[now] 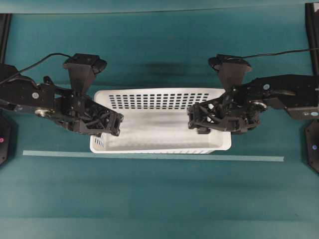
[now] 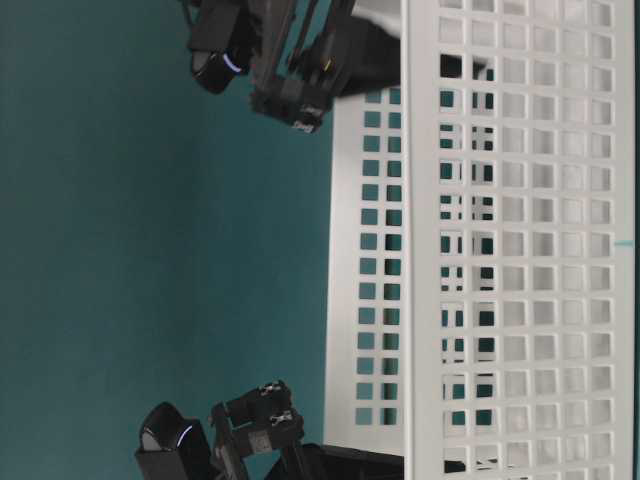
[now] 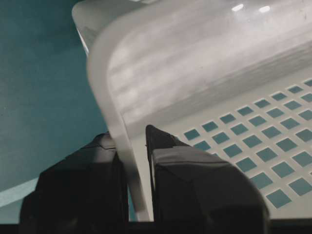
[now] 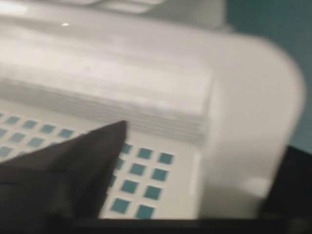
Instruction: Lift the white basket with both hands.
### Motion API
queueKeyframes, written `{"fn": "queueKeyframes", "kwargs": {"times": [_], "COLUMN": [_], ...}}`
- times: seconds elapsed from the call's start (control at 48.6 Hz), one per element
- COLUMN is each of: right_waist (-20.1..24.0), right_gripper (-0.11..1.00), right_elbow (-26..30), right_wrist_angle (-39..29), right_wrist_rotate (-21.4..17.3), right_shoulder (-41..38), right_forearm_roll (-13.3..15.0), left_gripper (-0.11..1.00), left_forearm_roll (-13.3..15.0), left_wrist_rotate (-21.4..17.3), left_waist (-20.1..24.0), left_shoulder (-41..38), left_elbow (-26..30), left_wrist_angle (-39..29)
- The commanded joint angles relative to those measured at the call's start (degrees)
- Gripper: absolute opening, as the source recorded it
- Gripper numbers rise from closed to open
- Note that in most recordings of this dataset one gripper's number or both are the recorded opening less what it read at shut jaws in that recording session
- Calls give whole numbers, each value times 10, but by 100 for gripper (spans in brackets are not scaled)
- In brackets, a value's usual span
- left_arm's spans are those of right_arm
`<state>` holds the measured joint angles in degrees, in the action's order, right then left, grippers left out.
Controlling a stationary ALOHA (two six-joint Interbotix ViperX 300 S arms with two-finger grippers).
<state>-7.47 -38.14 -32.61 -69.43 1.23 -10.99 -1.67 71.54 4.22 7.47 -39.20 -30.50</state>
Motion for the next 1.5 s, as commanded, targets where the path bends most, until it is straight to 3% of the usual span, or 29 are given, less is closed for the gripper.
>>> {"fn": "queueKeyframes", "kwargs": {"times": [0.0, 0.062, 0.185, 0.247, 0.329, 0.493, 0.576, 0.781, 1.316, 1.48], "right_waist": [9, 10, 9, 8, 5, -1, -4, -11, -26, -32], "right_gripper": [87, 95, 94, 94, 94, 94, 94, 94, 94, 94], "right_elbow": [-2, -2, -4, -4, -4, -9, -16, -36, -12, -7], "right_wrist_angle": [15, 15, 15, 15, 13, -3, -12, -14, -41, -64], "right_wrist_rotate": [4, 4, 4, 3, 2, 1, 0, -2, -4, -2], "right_shoulder": [-24, -25, -23, -23, -24, -21, -17, 13, 70, 108], "right_forearm_roll": [-9, -9, -9, -10, -9, -9, -9, -9, -5, 8], "left_gripper": [3, 3, 4, 12, 30, 80, 95, 94, 94, 94], "left_forearm_roll": [-1, -1, -1, -1, -1, -1, -1, -1, -1, -1], "left_wrist_rotate": [-4, -6, -10, -11, -14, -33, -35, -34, -39, -64], "left_waist": [-4, -4, -3, -1, 1, 1, 2, 4, 7, 5], "left_shoulder": [-7, -7, -6, -5, -5, -4, -1, 29, 65, 105], "left_elbow": [20, 17, 12, 10, 7, 3, -4, -20, -11, -4], "left_wrist_angle": [14, 14, 14, 14, 14, 6, -4, -20, -28, -50]}}
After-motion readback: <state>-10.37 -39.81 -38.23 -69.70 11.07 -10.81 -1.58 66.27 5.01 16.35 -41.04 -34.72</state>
